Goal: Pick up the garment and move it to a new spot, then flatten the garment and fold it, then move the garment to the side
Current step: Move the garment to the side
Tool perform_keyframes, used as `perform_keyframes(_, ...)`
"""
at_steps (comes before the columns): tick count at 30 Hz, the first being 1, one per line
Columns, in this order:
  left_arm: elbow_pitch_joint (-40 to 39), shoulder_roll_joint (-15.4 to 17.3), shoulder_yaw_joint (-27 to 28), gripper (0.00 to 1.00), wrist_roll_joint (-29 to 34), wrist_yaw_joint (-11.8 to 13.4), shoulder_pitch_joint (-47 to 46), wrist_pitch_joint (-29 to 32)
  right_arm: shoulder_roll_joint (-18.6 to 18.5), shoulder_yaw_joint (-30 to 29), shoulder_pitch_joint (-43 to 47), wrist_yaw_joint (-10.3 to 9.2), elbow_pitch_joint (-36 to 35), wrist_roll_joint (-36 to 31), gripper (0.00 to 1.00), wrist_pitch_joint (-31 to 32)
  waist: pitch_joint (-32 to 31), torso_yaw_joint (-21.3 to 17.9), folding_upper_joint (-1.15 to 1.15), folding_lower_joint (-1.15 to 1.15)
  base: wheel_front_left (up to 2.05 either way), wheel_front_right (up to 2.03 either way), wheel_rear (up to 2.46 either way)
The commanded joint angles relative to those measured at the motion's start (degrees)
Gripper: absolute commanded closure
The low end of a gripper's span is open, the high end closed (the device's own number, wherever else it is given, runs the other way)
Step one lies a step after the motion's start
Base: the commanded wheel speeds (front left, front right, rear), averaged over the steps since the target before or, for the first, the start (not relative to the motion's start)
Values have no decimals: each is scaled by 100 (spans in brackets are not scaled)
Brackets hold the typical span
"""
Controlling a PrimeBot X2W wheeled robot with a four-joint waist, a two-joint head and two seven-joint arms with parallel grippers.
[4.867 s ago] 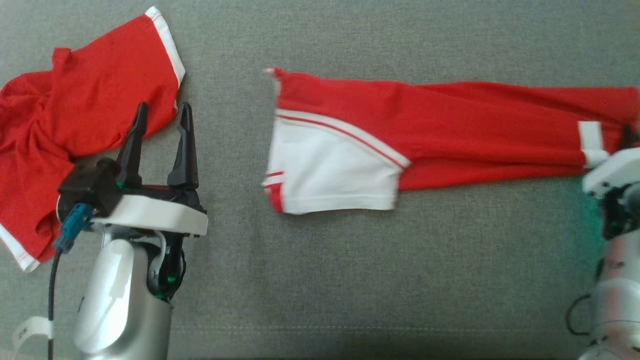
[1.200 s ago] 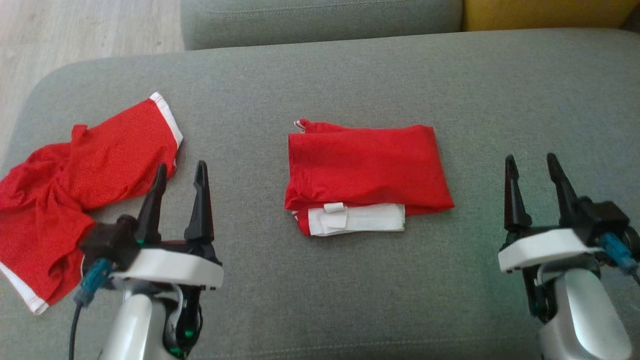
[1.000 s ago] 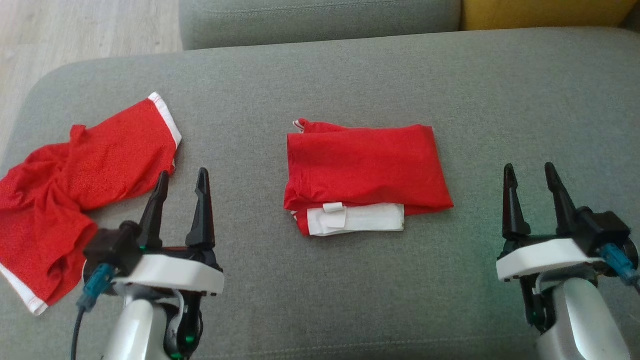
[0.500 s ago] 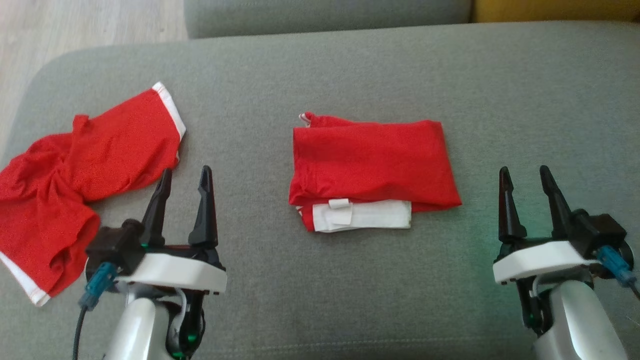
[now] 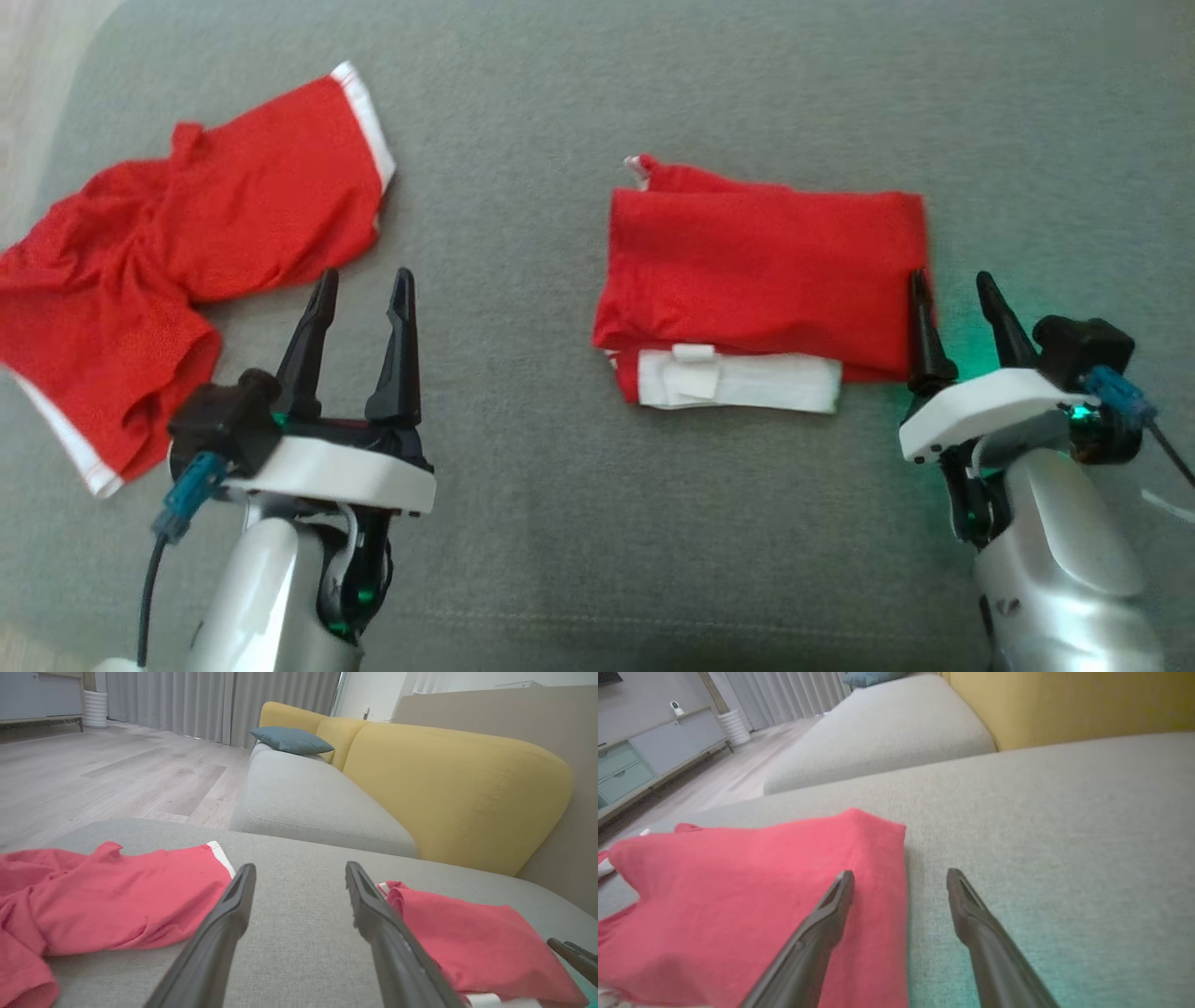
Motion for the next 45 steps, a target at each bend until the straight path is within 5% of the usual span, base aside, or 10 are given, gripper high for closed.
perform_keyframes(1, -140, 72, 151, 0, 66, -29, -227, -33, -7, 112, -208, 19, -62, 37, 0, 8, 110, 117, 0, 0, 0, 0, 0)
perform_keyframes(9, -128, 72, 220, 0, 70, -61, -334, -33, -7, 111, -710, 19, 1011, 24, 0, 70, 300, 239, 0, 0, 0, 0, 0)
perform_keyframes(10, -129, 72, 231, 0, 73, -63, -341, -33, -7, 142, -766, 19, 1102, 33, 7, 39, 313, 233, 0, 0, 0, 0, 0)
perform_keyframes(11, -131, 72, 246, 0, 78, -64, -344, -33, -7, 180, -822, 19, 1182, 39, 75, 2, 324, 216, 0, 0, 0, 0, 0)
perform_keyframes(12, -131, 72, 264, 0, 89, -65, -345, -33, -7, 215, -878, 19, 1243, 17, 100, -48, 336, 188, 0, 0, 0, 0, 0)
perform_keyframes(20, -141, 72, 375, 0, 168, -101, -366, -33, -40, -322, -1229, 19, 1240, -1022, 100, -323, 348, -166, 0, 0, 0, 0, 0)
perform_keyframes(27, -185, 72, 438, 0, 208, -141, -416, -33, -743, -988, -1503, 19, 794, -1880, 100, -173, 401, -453, 0, 0, 0, 0, 0)
perform_keyframes(34, -219, 72, 454, 0, 214, -188, -495, -33, -1458, -1441, -1750, 19, 434, -2151, 100, 110, 516, -531, 0, 0, 0, 0, 0)
perform_keyframes(45, -205, 72, 533, 0, 256, -254, -479, -33, -1759, -1569, -1787, 19, -32, -2189, 100, 209, 582, -525, 0, 0, 0, 0, 0)
